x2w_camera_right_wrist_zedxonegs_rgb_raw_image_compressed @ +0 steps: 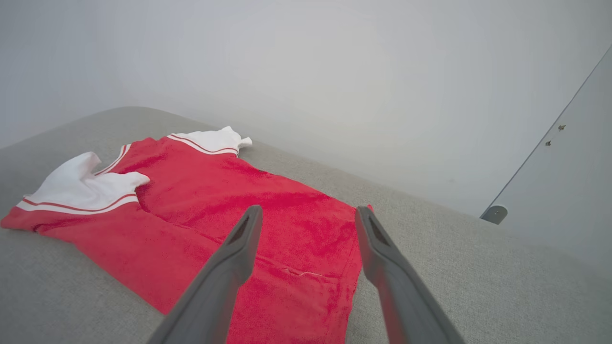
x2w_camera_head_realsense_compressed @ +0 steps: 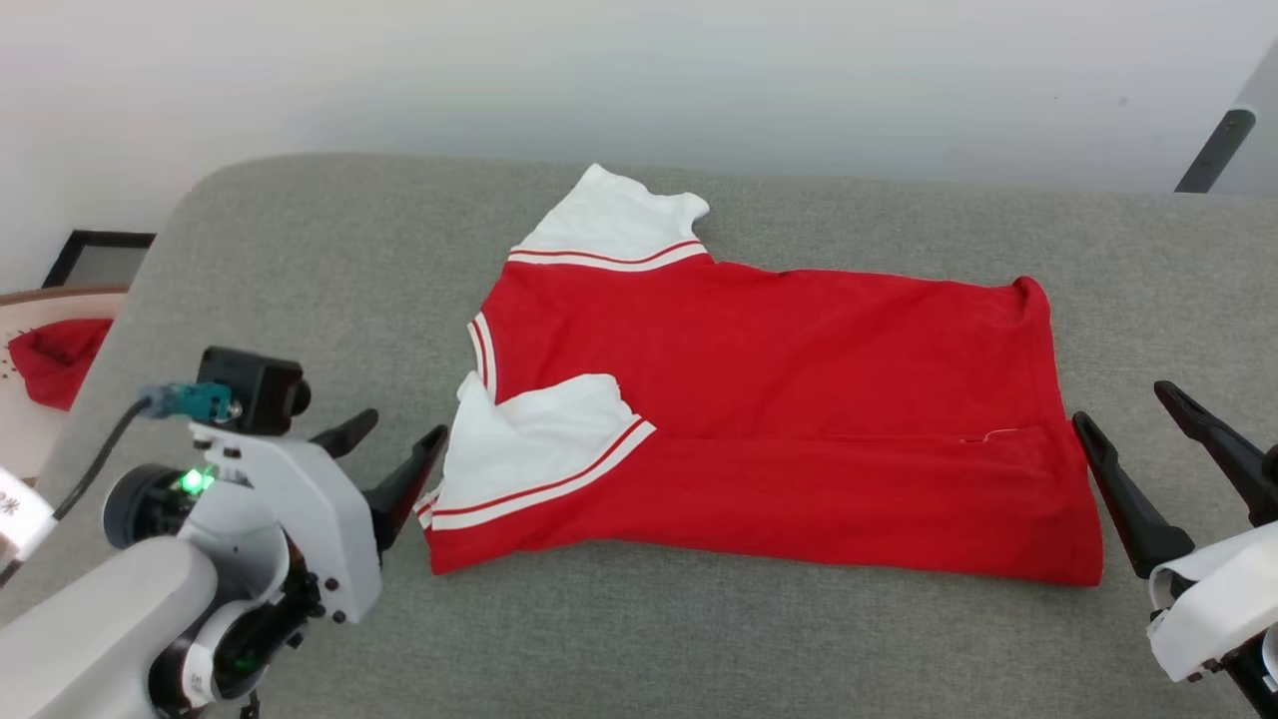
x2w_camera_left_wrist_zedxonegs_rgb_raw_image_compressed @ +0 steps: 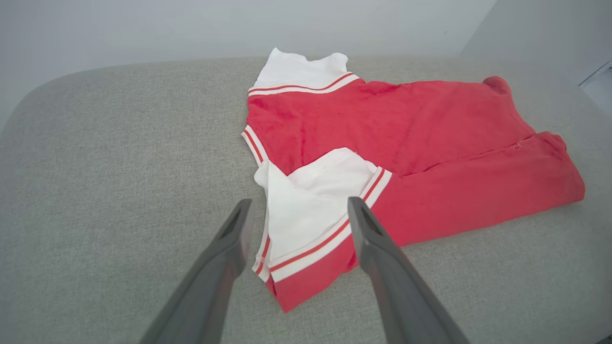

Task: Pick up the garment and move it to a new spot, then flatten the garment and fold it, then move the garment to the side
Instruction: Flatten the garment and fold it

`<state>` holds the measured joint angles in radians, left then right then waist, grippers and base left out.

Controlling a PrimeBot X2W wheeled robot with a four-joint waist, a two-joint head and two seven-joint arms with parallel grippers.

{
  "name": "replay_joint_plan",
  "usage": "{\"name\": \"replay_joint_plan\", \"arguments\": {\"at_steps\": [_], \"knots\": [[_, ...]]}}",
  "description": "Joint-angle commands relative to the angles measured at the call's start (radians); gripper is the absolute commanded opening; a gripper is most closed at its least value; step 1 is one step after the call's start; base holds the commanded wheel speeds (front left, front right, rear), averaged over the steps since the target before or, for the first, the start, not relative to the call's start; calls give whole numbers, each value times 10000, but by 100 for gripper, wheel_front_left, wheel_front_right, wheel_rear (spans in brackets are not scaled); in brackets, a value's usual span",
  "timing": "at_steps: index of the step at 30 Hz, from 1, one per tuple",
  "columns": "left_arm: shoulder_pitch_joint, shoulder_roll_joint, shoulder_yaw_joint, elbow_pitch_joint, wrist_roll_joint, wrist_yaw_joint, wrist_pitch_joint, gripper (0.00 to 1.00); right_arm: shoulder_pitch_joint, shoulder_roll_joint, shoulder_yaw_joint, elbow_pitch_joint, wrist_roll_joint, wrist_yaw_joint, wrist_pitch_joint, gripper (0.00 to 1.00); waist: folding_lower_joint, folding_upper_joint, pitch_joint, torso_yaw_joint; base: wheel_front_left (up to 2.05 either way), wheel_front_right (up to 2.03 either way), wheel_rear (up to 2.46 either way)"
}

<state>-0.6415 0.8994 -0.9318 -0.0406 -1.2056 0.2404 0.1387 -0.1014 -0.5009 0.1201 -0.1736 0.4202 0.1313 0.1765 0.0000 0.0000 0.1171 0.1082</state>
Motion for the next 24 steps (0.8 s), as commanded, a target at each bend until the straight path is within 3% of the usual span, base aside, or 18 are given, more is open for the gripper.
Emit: {"name": "replay_joint_plan", "arguments": {"at_steps": [1,12,24], "knots": [[156,80,46,-86,-112,116,-25,100,151,136,-120,-171,-140,-11,-219,100,0,0,-42,-40,0,0,0],[265,473,105,-78,-1021,489,1128,100,538,1218,-669,-709,-511,-11,-636,100,0,0,287,-959,0,0,0],[58,390,-219,1375,-1900,585,2995,100,560,1754,-989,-707,-406,-11,-670,100,0,0,1024,-1797,0,0,0]]}}
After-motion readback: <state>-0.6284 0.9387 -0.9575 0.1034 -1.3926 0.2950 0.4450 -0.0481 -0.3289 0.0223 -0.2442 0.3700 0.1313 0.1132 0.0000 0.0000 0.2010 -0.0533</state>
